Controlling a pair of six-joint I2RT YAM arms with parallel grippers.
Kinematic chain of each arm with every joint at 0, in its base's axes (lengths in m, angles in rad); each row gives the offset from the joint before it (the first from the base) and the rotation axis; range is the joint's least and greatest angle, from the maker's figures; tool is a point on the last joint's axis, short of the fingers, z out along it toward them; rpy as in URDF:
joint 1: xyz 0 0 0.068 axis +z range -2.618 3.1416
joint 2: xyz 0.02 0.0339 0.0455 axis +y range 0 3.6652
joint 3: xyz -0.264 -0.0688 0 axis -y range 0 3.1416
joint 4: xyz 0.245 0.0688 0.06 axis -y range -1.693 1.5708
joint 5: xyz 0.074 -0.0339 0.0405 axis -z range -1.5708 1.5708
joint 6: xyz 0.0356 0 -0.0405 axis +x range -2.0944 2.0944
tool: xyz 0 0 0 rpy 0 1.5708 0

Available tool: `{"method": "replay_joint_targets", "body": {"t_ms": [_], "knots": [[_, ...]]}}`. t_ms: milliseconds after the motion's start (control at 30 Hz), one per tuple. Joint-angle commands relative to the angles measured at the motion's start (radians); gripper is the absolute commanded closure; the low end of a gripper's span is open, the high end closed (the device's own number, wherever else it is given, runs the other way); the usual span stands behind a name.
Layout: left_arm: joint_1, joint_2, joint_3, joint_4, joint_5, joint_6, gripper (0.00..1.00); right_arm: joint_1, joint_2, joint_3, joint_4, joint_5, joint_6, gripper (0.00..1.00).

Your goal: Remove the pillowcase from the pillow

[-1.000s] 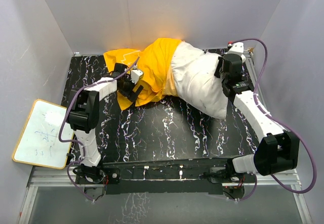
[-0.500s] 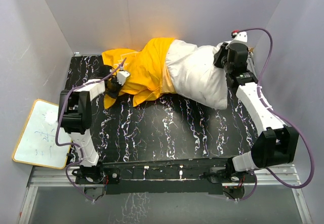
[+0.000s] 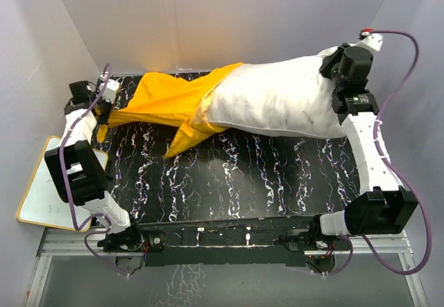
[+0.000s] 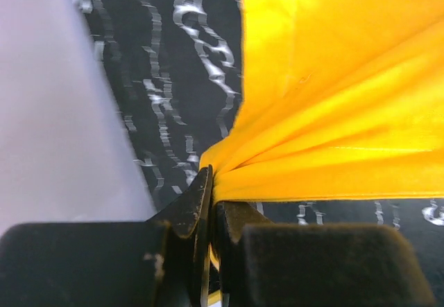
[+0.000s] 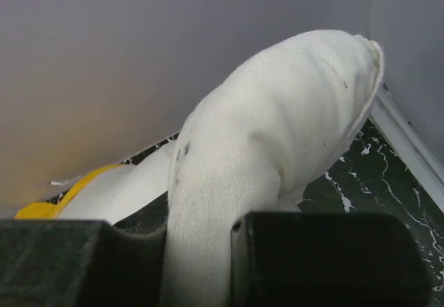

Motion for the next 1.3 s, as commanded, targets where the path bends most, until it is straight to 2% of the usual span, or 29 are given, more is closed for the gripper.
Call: {"method": "replay_joint_targets", "body": {"t_ms": [0,233,433,567,667,733,867,933,1033,1200,1267], "knots": [[0.094,-0.071,0.126,0.038,-0.012,-0.008,1.0,-0.107,-0.124,0.129,0.198,0.128,0.059,0.92],[0.165,-0.056,0.303,0.077,-0.069,-0.119,1.0,-0.157,-0.18,0.091,0.18,0.262,0.071,0.92],[0.207,-0.054,0.326,0.129,-0.104,-0.185,1.0,-0.188,-0.193,0.065,0.163,0.285,0.12,0.92],[0.209,-0.049,0.309,0.125,-0.098,-0.19,1.0,-0.246,-0.184,0.065,0.142,0.108,0.304,0.92],[0.209,-0.05,0.285,0.134,-0.101,-0.196,1.0,-0.283,-0.172,0.046,0.202,-0.074,0.405,0.92],[0.209,-0.052,0.272,0.158,-0.115,-0.189,1.0,-0.294,-0.169,0.035,0.248,-0.174,0.426,0.92],[0.237,-0.037,0.24,0.28,-0.172,-0.174,1.0,-0.295,-0.18,0.043,0.283,-0.241,0.4,0.92],[0.25,-0.025,0.218,0.337,-0.208,-0.147,1.0,-0.299,-0.186,0.067,0.253,-0.209,0.386,0.92],[0.251,-0.049,0.148,0.415,-0.203,-0.084,1.0,-0.309,-0.202,0.122,0.139,-0.056,0.374,0.92],[0.251,-0.05,0.155,0.403,-0.181,-0.064,1.0,-0.323,-0.201,0.204,0.042,0.116,0.391,0.92],[0.251,-0.042,0.181,0.368,-0.17,-0.074,1.0,-0.332,-0.203,0.224,0.036,0.139,0.399,0.92]]}}
